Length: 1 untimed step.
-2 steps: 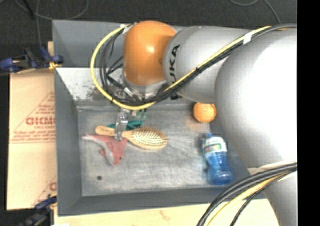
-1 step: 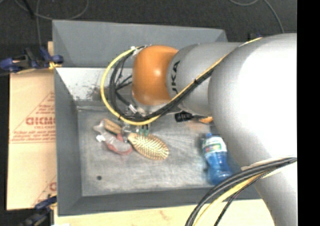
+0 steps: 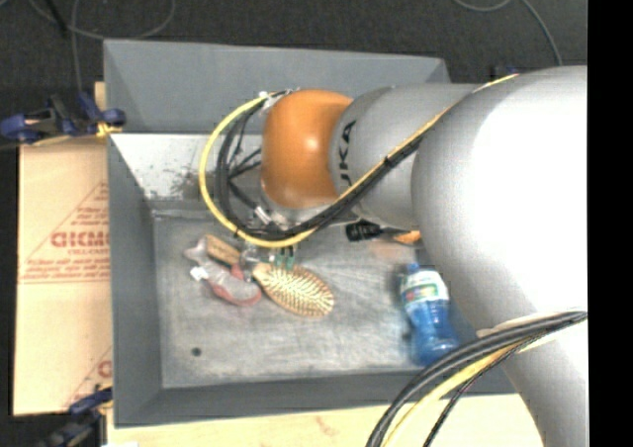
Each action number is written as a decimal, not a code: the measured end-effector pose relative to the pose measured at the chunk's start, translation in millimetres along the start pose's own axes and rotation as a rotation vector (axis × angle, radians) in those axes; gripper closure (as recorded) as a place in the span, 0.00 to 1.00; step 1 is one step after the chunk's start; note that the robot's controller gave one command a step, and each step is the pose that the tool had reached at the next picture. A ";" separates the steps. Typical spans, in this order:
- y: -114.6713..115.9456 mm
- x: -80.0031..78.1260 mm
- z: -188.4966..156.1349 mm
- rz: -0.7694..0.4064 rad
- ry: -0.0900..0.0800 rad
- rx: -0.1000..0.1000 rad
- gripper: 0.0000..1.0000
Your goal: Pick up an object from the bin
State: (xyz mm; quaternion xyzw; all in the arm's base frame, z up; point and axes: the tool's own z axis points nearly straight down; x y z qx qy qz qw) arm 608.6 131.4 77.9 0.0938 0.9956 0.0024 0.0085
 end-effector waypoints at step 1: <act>-0.8 -4.9 -183.3 -0.055 0.014 0.007 1.00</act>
Offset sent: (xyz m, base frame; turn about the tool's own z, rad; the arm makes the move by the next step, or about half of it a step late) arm 0.0000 0.0000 0.0000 0.0000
